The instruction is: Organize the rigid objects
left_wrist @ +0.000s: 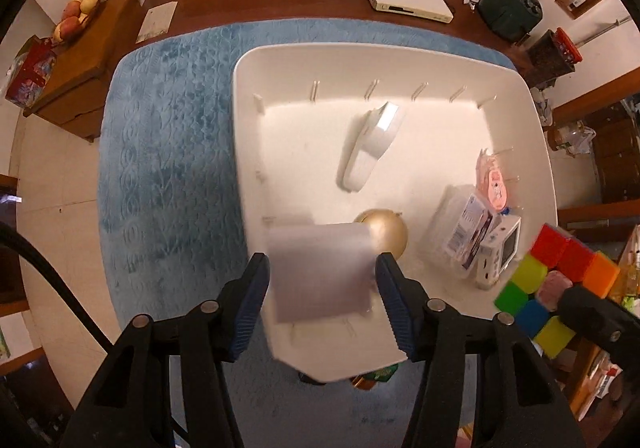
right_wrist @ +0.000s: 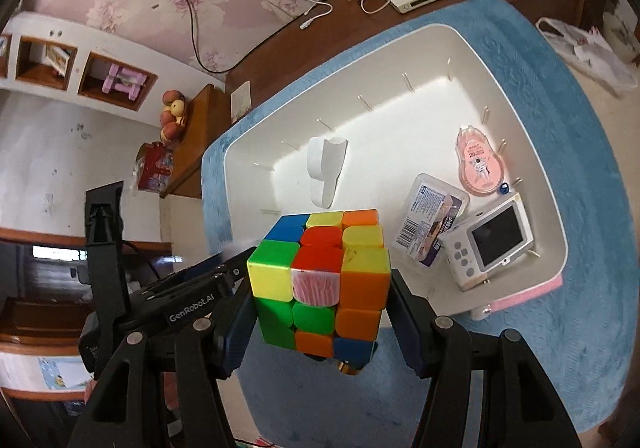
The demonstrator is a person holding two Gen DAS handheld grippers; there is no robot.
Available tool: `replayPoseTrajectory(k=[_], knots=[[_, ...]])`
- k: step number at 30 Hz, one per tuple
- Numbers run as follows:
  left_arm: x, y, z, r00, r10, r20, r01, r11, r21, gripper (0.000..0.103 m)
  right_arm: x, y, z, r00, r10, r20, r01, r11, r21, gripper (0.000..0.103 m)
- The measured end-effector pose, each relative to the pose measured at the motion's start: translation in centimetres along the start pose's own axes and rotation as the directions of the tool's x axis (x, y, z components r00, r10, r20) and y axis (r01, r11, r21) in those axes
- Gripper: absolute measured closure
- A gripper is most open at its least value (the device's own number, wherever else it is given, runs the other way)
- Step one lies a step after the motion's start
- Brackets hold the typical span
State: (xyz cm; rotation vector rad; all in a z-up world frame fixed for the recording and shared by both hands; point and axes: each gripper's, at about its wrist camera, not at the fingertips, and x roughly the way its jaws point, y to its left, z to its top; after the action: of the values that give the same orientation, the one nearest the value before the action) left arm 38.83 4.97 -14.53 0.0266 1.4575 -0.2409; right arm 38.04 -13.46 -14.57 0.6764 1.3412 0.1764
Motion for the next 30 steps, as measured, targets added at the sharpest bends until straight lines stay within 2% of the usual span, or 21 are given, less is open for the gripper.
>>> replayPoseTrajectory(k=[7, 12, 22, 27, 30], knots=[[-1.6, -0.9, 1.2, 0.998, -0.020, 0.064, 0.019, 0.999, 0.026, 0.046, 0.7, -1.1, 0.2, 0.999, 0.029, -0.014, -0.028, 0.997, 0.072, 0.041], [-3.1, -1.1, 1.3, 0.993, -0.033, 0.115, 0.029, 0.999, 0.038, 0.044, 0.3, -1.1, -0.2, 0.999, 0.044, -0.003, -0.044, 0.995, 0.086, 0.036], [-6.6, -0.3, -0.9, 0.984, -0.039, 0.176, 0.031, 0.998, 0.047, 0.040, -3.6, 1.5, -2.1, 0.992, 0.042, 0.116, -0.043, 0.999, 0.003, 0.036], [-8.9, 0.5, -2.8, 0.972, -0.048, 0.231, 0.038, 0.998, 0.046, 0.040, -5.6, 2.8, -4.3, 0.983, 0.052, 0.175, -0.047, 0.998, -0.035, 0.036], [-10.4, 1.3, -4.1, 0.958, -0.064, 0.280, 0.059, 0.998, 0.026, 0.037, -6.8, 3.6, -6.0, 0.974, 0.050, 0.222, -0.038, 0.997, -0.060, 0.036]])
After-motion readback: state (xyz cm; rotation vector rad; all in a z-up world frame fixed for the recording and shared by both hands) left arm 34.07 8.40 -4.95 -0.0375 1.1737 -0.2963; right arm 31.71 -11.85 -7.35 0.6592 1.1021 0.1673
